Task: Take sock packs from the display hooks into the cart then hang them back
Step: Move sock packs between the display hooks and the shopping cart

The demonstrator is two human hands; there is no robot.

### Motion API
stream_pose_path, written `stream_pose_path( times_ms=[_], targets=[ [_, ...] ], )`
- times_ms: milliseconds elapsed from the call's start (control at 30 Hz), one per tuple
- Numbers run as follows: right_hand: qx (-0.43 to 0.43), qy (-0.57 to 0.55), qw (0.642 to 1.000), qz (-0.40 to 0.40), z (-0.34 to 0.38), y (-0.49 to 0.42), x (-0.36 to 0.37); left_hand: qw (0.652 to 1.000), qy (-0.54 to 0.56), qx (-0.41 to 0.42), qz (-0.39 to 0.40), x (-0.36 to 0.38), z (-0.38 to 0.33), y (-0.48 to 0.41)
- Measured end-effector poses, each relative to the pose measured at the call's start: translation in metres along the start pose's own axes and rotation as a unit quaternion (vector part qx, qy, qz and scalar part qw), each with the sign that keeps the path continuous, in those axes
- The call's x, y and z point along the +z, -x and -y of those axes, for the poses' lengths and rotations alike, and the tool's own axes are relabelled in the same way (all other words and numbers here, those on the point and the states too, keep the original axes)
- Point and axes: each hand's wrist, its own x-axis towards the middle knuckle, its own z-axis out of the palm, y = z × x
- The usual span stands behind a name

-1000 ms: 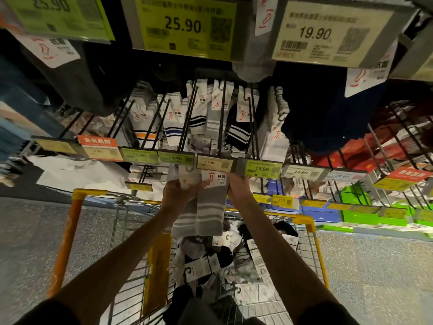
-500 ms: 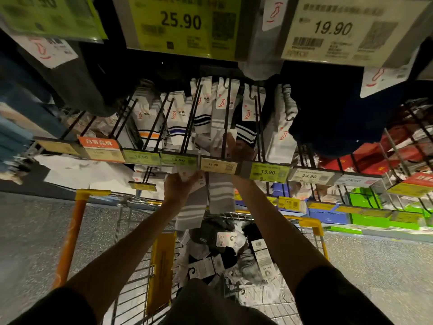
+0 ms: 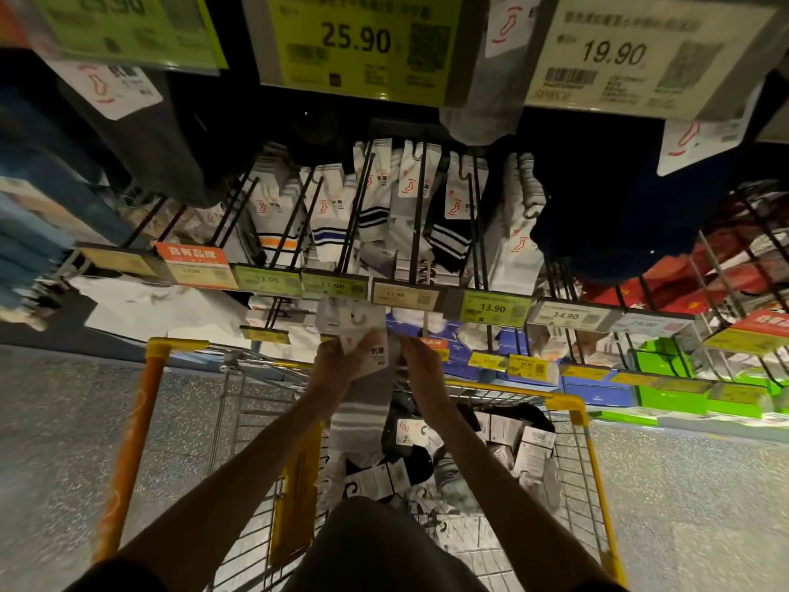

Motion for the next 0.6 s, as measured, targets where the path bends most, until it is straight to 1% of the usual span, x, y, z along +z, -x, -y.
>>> stream_pose_path(
  times_ms=[133, 233, 333, 433, 600],
  targets=[
    [-0.061, 0.006, 0.998, -0.002, -0.011, 0.012, -0.005, 0.999, 0.023, -0.001, 0.028, 0.003, -0.001, 0.008],
    [-0.062, 0.035, 0.997, -0.028, -0.012, 0.015, -0.004, 0.998, 0.024, 0.021, 0.051, 0.007, -0.004, 0.017],
    [-0.066, 0.010, 0.996, -0.056, -0.004, 0.015, -0.005, 0.997, 0.021, 0.027, 0.062, 0.006, -0.008, 0.024],
    [-0.079, -0.008, 0.995, -0.061, 0.002, 0.017, -0.009, 0.998, 0.028, 0.014, 0.061, 0.004, -0.008, 0.025],
    [-0.112, -0.106, 0.986, -0.069, 0.010, 0.023, -0.014, 0.995, 0.039, 0.036, 0.086, -0.003, -0.016, 0.027]
  ],
)
